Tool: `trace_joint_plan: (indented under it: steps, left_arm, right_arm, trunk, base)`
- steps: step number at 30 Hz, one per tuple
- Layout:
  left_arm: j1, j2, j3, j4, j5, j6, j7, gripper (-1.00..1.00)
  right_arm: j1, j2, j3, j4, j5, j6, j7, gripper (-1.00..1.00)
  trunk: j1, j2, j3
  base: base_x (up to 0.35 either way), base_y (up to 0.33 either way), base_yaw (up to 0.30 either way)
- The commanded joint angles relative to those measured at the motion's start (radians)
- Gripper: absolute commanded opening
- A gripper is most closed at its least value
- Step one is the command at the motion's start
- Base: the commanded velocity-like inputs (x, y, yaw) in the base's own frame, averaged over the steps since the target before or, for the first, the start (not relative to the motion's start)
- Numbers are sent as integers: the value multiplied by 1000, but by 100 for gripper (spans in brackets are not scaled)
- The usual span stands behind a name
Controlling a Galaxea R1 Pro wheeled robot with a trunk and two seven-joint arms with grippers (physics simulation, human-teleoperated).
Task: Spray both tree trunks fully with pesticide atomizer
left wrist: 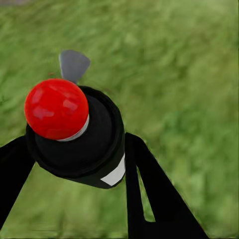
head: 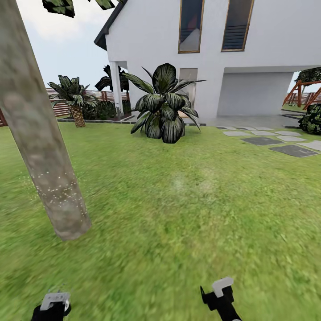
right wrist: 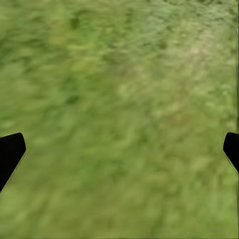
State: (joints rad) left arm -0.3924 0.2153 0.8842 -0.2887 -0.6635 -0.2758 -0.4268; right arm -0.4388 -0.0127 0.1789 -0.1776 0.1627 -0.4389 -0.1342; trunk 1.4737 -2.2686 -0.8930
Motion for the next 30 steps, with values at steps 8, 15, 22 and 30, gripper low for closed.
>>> trace_joint_plan:
  steps: [8, 15, 22, 30]
  left_arm:
    - [26, -59, 16, 86, 15, -89, 206, -100]
    - [30, -60, 15, 87, 24, -92, 207, -100]
    - [30, -59, 16, 87, 22, -92, 207, -100]
    - [30, -60, 15, 89, 20, -90, 207, -100]
  right_arm:
    - [25, -4, -97, 10, -114, -18, -15, 100]
    - [25, -3, -99, 37, -127, -18, -13, 100]
    - [25, -3, -99, 38, -127, -18, -15, 100]
    - [25, 0, -99, 39, -127, -21, -15, 100]
  trunk:
    - [0, 0, 2]
    - [0, 0, 5]
    - [0, 0, 7]
    - [0, 0, 7]
  base:
    - [0, 0, -114]
    - [0, 0, -286]
    - [0, 0, -295]
    - [0, 0, -300]
